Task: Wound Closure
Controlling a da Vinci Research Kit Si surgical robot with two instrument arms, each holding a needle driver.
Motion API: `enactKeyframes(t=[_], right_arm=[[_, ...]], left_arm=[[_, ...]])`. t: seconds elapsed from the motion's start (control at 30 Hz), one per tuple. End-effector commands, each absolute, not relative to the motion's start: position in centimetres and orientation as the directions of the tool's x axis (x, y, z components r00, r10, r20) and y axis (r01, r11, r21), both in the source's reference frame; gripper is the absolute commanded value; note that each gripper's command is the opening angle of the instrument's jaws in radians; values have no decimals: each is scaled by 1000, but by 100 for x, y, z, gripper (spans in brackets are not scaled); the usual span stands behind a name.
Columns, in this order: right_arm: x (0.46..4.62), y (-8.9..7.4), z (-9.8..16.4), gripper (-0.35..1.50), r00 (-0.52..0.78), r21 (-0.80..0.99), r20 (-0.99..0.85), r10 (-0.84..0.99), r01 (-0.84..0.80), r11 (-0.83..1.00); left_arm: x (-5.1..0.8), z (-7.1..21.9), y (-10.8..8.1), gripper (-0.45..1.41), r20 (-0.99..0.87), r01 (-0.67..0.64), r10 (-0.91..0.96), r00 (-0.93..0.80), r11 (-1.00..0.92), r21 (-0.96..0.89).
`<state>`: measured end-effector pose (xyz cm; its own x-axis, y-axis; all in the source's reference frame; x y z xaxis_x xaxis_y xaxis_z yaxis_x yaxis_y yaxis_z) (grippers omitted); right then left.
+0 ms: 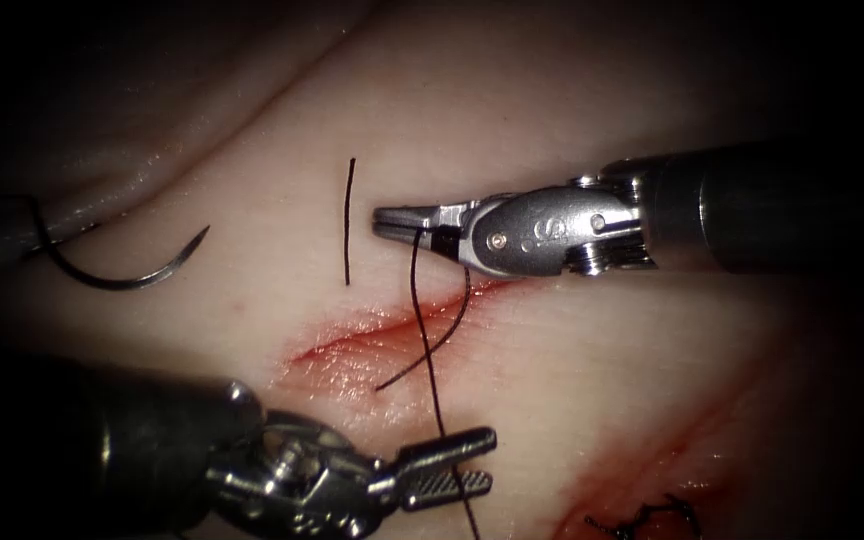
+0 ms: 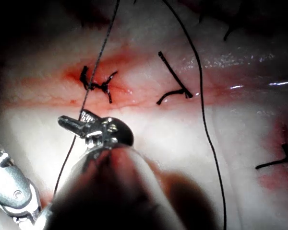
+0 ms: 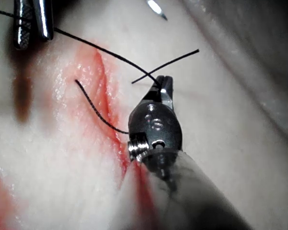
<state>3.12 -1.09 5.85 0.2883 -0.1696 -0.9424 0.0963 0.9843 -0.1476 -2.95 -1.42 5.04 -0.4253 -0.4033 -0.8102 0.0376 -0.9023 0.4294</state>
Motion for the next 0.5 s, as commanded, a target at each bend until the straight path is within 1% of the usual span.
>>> enactKeyframes(t=[0.03,0.13,0.17,0.2,0.23,0.27,0.5], right_arm=[[319,-111,590,-35,286,-149,-943,-171,98,984],[319,-111,591,-35,287,-144,-944,-166,96,985],[319,-111,591,-35,287,-144,-944,-166,96,985],[319,-111,591,-35,287,-144,-944,-166,96,985],[319,-112,591,-35,287,-145,-943,-166,96,985],[319,-112,592,-35,287,-145,-943,-167,96,985],[313,-118,590,-35,299,-129,-942,-150,88,988]], left_arm=[[-300,509,-146,25,-809,40,-408,-423,-901,433],[-301,509,-146,19,-809,40,-408,-423,-901,433],[-301,509,-147,10,-810,40,-408,-422,-901,433],[-301,509,-147,10,-810,40,-408,-422,-901,433],[-301,508,-147,-1,-810,40,-408,-421,-900,433],[-300,508,-147,-45,-810,42,-409,-420,-900,433],[-270,506,-142,-45,-802,76,-422,-423,-898,433]])
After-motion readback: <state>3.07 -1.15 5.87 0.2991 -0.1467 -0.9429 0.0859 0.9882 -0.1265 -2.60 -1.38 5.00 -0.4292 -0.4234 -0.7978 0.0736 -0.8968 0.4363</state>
